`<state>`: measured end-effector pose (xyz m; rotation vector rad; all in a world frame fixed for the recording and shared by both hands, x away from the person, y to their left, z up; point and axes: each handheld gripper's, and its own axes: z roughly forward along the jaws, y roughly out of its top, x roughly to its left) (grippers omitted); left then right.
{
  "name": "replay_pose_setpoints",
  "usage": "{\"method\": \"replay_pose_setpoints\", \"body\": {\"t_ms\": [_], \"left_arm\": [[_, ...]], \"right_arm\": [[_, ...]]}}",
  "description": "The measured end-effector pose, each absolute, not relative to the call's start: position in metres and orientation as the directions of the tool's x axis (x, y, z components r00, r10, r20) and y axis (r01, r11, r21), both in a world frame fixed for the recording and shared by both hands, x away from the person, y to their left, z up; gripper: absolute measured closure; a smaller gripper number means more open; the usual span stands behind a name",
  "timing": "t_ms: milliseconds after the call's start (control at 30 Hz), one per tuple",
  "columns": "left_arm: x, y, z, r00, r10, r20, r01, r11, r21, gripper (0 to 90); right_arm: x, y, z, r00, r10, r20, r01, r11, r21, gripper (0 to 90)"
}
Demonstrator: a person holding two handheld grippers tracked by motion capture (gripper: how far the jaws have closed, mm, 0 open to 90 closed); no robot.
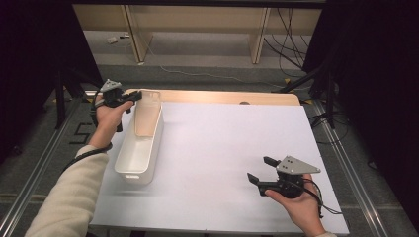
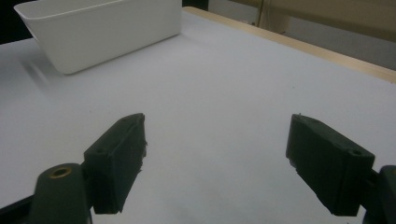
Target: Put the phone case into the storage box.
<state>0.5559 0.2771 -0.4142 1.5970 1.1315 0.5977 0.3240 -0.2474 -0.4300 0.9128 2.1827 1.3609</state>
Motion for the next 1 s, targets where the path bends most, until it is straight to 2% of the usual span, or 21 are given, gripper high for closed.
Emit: {"method": "replay_pose_setpoints", "body": {"t_ms": [1000], "left_arm": [[0.5584,0.2751,-0.4176,0.394,0.916,-0.082,0.392,-0.087,0.916,76.5]], "right_arm": [[0.3233,-0.2486,-0.4287,-0.696,0.718,-0.012,0.315,0.319,0.894,21.2]]}}
